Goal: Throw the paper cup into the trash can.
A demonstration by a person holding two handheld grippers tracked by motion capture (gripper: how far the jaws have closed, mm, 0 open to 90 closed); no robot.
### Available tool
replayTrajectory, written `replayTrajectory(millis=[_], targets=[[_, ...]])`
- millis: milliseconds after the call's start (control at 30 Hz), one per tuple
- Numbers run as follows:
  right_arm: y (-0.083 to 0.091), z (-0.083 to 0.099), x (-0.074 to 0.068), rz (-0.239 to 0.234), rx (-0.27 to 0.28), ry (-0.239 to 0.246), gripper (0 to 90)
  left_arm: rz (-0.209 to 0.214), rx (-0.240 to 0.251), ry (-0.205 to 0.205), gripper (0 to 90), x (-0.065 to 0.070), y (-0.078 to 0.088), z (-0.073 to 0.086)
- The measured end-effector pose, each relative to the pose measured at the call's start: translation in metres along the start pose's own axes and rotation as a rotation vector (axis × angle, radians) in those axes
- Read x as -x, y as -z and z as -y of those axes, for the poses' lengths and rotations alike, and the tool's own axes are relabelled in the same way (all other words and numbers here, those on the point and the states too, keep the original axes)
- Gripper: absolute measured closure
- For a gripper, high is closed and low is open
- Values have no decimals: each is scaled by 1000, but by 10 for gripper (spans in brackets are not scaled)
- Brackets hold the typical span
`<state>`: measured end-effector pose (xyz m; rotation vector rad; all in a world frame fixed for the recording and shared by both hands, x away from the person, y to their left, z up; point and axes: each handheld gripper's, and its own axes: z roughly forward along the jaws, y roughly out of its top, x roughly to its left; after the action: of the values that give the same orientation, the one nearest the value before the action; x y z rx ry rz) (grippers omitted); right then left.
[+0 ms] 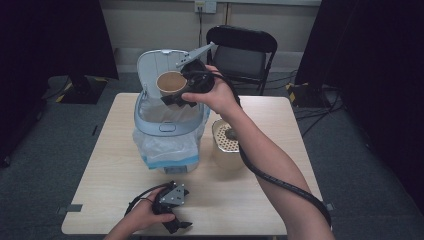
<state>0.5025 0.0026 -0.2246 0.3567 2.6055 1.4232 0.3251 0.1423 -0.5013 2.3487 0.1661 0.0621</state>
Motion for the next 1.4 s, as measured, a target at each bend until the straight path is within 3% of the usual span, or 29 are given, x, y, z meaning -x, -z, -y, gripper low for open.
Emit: replayTrajectory(millis=[333, 667, 833, 900, 1033, 1267, 1400], targets=[[-13, 1, -3, -19, -19, 6, 266, -1, -4, -3, 0, 0, 0, 0], [-12, 5, -1, -20, -4, -32, 250, -1, -5, -3, 0, 0, 0, 0], [-17, 9, 1, -43, -1, -70, 143, -1, -5, -4, 0, 0, 0, 0], [-18, 10, 2, -39, -6, -74, 144, -1, -5, -4, 0, 0, 0, 0], [-16, 12, 4, -44, -5, -89, 147, 0, -5, -4, 0, 0, 0, 0], [-10, 16, 5, -49, -30, -65, 159, 0, -5, -4, 0, 0, 0, 0], [-5, 21, 8, -45, -33, -75, 157, 0, 2, -2, 0, 0, 0, 0]])
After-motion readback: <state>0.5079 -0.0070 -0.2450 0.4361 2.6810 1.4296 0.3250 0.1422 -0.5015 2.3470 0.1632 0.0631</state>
